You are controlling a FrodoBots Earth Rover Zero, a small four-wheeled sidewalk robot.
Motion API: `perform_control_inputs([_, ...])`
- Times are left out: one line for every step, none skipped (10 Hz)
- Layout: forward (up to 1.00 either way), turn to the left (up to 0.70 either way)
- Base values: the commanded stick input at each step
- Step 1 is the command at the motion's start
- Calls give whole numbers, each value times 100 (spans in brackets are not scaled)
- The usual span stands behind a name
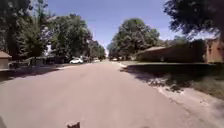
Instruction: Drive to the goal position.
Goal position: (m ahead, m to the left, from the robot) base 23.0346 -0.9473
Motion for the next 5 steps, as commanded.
perform_control_inputs([70, 0])
perform_control_inputs([70, 0])
perform_control_inputs([70, 0])
perform_control_inputs([70, 0])
perform_control_inputs([70, 0])
